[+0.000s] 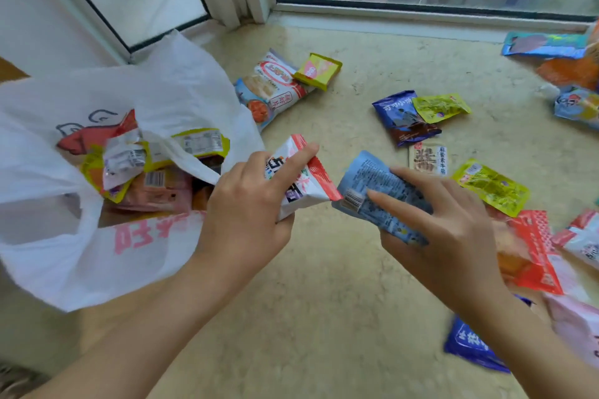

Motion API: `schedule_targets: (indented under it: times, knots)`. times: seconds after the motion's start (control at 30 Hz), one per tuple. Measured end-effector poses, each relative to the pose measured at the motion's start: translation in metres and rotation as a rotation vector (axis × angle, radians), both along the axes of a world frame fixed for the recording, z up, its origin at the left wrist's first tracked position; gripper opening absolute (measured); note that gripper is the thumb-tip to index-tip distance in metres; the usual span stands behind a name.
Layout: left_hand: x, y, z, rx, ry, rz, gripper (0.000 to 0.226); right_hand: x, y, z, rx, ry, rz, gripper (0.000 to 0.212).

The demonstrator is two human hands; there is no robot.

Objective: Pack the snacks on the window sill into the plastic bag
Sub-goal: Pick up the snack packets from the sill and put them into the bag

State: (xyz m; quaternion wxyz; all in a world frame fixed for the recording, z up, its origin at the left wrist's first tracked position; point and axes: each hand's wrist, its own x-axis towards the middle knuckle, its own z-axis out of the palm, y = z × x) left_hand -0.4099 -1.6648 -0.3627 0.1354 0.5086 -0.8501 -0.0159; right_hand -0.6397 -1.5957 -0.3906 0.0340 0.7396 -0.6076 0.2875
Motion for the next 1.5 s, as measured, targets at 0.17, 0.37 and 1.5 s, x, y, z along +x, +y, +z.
schedule_targets:
  times: [0.17,0.37,1.5]
  knots:
    - [0.047,0.020,0.023,0.029,0.047,0.018,0.088,0.045,0.009,0.025,-0.012,-0.022,0.104,0.042]
    - [0.114,0.021,0.046,-0.006,-0.016,0.115,0.086,0.100,-0.001,0.044,0.000,-0.061,0.147,0.041]
    - [0.233,-0.044,-0.073,0.007,-0.429,0.067,0.071,0.219,-0.107,-0.065,0.202,0.237,0.482,0.061]
